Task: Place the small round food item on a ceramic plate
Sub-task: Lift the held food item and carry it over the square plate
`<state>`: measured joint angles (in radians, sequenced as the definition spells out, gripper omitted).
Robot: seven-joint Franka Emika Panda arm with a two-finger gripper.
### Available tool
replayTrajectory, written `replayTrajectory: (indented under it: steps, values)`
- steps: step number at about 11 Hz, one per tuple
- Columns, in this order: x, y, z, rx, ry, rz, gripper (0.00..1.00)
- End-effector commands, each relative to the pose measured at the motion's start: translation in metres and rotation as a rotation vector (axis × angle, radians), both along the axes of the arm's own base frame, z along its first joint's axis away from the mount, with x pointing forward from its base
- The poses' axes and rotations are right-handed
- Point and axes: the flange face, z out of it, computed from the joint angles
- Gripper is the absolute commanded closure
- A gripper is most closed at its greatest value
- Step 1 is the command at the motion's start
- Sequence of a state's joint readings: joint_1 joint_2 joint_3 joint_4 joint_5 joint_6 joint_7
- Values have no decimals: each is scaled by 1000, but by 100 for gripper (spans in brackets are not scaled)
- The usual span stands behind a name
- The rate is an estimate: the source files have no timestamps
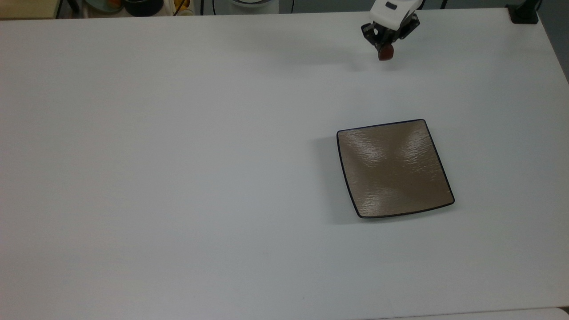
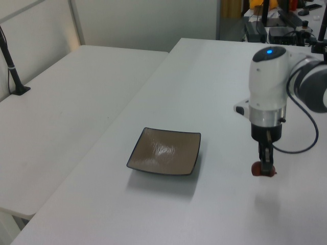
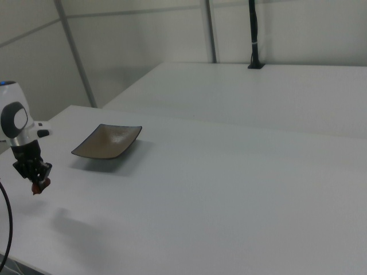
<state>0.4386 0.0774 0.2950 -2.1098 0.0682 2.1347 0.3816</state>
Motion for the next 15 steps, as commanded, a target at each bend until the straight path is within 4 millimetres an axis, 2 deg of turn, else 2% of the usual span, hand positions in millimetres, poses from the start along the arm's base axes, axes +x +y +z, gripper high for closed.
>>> replayTrajectory:
  steps: [1, 3, 5, 7, 11, 13, 15]
  values:
    - [34, -20, 67, -10, -2, -25, 91]
    - [62, -31, 112, 12, -24, -45, 91]
    - [88, -39, 137, 38, -55, -73, 91]
    - [106, -41, 147, 48, -63, -91, 90]
    - [147, -29, 120, 19, -85, -85, 89]
    - [169, -24, 113, 51, -139, -90, 89]
    - [190, -22, 96, 48, -212, -57, 89]
